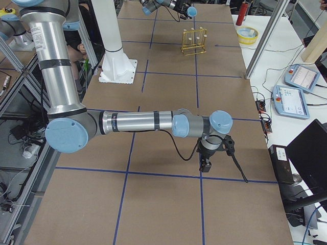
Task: Hang cup on cup holder
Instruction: 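Rotate the left wrist to tip the cup sideways toward the gold rack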
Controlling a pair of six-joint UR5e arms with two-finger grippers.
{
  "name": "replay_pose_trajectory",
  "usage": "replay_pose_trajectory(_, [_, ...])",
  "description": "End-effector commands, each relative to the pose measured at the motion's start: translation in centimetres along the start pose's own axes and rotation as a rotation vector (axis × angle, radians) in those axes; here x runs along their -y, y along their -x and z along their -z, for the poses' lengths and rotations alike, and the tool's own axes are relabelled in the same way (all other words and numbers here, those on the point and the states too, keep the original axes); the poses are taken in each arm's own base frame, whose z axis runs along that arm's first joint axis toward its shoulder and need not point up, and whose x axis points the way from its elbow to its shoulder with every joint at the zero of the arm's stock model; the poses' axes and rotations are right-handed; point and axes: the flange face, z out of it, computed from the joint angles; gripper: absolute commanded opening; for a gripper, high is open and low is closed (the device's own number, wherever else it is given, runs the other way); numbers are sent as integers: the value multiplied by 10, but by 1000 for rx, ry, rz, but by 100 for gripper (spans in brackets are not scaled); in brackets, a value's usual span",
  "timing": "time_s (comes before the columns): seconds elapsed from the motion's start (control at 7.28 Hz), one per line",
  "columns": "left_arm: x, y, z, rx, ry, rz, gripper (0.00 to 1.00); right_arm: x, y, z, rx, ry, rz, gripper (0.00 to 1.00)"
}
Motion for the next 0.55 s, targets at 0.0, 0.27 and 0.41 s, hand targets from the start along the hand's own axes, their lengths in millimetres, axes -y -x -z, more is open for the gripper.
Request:
replay_pose_trajectory(0.0, [8, 14, 15, 70, 17, -235, 0, 0, 0, 0, 0, 0, 0, 100])
replay_pose_trajectory(0.27, [23, 22, 25, 170, 5, -546, 0, 0, 1, -1, 0, 1, 1, 100])
replay_pose_trajectory(0.41, [29, 20, 30, 204, 3, -650, 0, 0, 1, -1, 0, 1, 1, 100])
